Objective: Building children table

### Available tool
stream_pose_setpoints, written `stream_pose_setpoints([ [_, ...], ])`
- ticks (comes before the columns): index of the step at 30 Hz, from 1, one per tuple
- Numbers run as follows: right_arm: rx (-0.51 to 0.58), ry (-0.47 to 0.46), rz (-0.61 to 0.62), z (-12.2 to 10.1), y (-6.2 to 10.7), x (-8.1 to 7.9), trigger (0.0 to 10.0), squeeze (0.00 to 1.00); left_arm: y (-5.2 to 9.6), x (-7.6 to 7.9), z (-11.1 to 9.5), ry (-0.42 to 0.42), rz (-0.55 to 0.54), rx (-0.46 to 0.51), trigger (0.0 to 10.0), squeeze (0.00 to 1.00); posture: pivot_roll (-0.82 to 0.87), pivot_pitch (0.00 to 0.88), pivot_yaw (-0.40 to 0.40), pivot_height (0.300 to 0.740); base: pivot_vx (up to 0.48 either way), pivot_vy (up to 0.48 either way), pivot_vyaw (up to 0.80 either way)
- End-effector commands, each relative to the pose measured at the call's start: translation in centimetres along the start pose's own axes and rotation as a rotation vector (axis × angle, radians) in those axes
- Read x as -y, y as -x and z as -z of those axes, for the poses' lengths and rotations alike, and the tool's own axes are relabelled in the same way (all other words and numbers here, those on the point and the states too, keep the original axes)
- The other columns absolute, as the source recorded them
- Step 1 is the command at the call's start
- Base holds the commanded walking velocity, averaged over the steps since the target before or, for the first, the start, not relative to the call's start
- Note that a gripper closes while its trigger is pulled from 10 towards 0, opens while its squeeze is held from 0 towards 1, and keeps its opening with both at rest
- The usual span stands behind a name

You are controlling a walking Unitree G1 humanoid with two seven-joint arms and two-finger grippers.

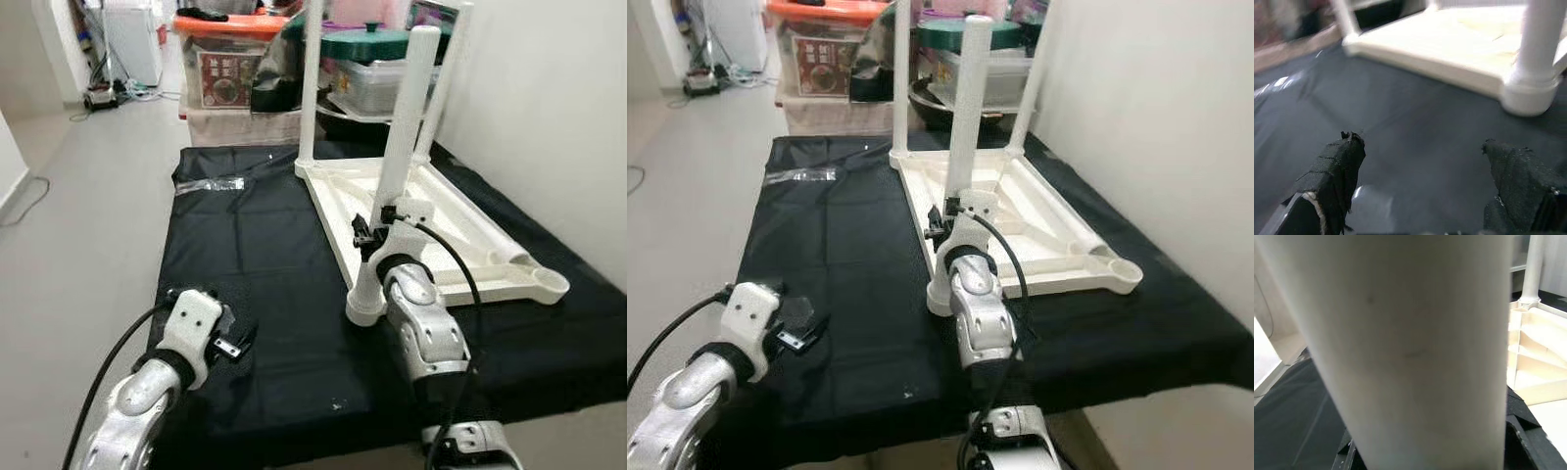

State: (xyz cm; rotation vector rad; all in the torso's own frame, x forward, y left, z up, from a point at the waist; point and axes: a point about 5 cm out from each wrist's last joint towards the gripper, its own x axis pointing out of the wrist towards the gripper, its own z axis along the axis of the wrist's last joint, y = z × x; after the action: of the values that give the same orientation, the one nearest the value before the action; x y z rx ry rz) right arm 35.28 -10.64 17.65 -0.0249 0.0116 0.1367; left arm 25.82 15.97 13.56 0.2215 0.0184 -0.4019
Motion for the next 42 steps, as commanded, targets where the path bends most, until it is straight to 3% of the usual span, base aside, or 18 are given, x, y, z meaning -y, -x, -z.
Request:
stream_pose_setpoints([
  [1,-0.014,0.024,-0.004,0.1,-0.1,0.4,10.0,1.0,0.0,0.2,0.3,0.012,0.013,-0.019,10.0,0.0,0.05,0.0,-0.072,0.74,0.0,0.0,0.0],
  [6,0.103,-0.044,-0.182,-2.0,-0.7,-1.3,10.0,1.0,0.3,0.0,0.5,0.015,-0.001,-0.022,10.0,0.0,0.06,0.0,-0.077,0.74,0.0,0.0,0.0],
  [7,0.154,-0.068,-0.333,-3.3,-0.9,-2.5,10.0,0.0,0.5,0.1,0.6,0.018,0.003,-0.027,10.0,0.0,0.06,0.0,-0.075,0.74,0.0,0.0,0.0],
  [12,0.172,-0.023,-0.915,-4.1,0.0,-4.1,10.0,0.0,0.4,0.3,0.7,0.019,0.015,-0.029,10.0,0.0,0.07,0.0,-0.081,0.74,0.0,0.0,0.0],
  [17,0.027,0.022,-1.236,-1.2,1.8,-4.9,10.0,0.0,0.1,0.1,0.6,0.014,0.012,-0.025,10.0,0.0,0.07,0.0,-0.086,0.74,0.0,0.0,0.0],
  [18,-0.009,0.035,-1.296,-0.3,2.4,-5.5,4.9,0.0,0.2,0.0,0.5,0.013,0.009,-0.022,10.0,0.0,0.09,0.0,-0.097,0.74,0.0,0.0,0.0],
  [19,-0.029,0.046,-1.327,0.3,2.7,-5.9,4.9,0.0,0.3,0.0,0.4,0.013,0.007,-0.021,10.0,0.0,0.09,0.0,-0.097,0.74,0.0,0.0,0.0],
  [20,-0.044,0.05,-1.323,0.9,2.7,-6.3,0.0,0.0,0.4,0.0,0.5,0.012,0.0,-0.024,10.0,0.0,0.09,0.0,-0.101,0.74,0.0,0.0,0.0],
  [25,-0.081,0.061,-1.068,1.8,0.7,-7.0,0.0,0.0,0.8,-0.1,0.7,0.015,-0.01,-0.031,10.0,0.0,0.09,0.0,-0.099,0.74,0.0,0.0,0.0],
  [27,-0.12,0.009,-0.486,1.7,-2.6,-4.4,0.0,0.0,1.0,0.0,0.8,0.015,-0.009,-0.035,10.0,0.0,0.08,0.0,-0.095,0.74,0.0,0.0,0.0],
  [28,-0.12,0.009,-0.486,1.7,-2.6,-4.4,0.0,0.0,1.0,0.0,0.8,0.015,-0.009,-0.035,10.0,0.0,0.08,0.0,-0.095,0.74,0.0,0.0,0.0],
  [29,-0.118,-0.033,-0.097,1.7,-3.3,-1.1,0.0,0.0,1.0,0.0,0.8,0.015,-0.009,-0.037,10.0,0.0,0.07,0.0,-0.092,0.74,0.0,0.0,0.0],
  [31,-0.104,-0.075,0.242,2.3,-2.0,2.4,0.0,0.0,0.7,0.1,0.7,0.019,-0.005,-0.034,10.0,0.0,0.07,0.0,-0.086,0.74,0.0,0.0,0.0],
  [35,-0.091,-0.077,0.228,2.4,-0.8,2.2,0.0,0.0,0.6,0.2,0.7,0.02,0.003,-0.032,10.0,0.0,0.06,0.0,-0.082,0.74,0.0,0.0,0.0],
  [36,-0.093,-0.067,0.079,2.1,-0.4,-0.1,10.0,0.0,0.6,0.2,0.7,0.016,0.007,-0.033,10.0,0.0,0.06,0.0,-0.077,0.74,0.0,0.0,0.0],
  [40,-0.057,-0.085,-0.095,1.4,-0.4,-2.4,10.0,0.0,0.6,0.1,0.8,0.014,0.005,-0.034,10.0,0.0,0.05,0.0,-0.072,0.74,0.0,0.0,0.0],
  [41,-0.005,-0.145,-0.164,0.5,-0.6,-3.0,10.0,1.0,0.5,0.1,0.7,0.012,0.008,-0.032,10.0,0.0,0.05,0.0,-0.071,0.74,0.0,0.0,0.0],
  [42,0.034,-0.198,-0.248,-0.3,-0.9,-3.4,10.0,1.0,0.4,0.0,0.7,0.01,0.011,-0.03,10.0,0.0,0.06,0.0,-0.074,0.74,0.0,0.0,0.0],
])
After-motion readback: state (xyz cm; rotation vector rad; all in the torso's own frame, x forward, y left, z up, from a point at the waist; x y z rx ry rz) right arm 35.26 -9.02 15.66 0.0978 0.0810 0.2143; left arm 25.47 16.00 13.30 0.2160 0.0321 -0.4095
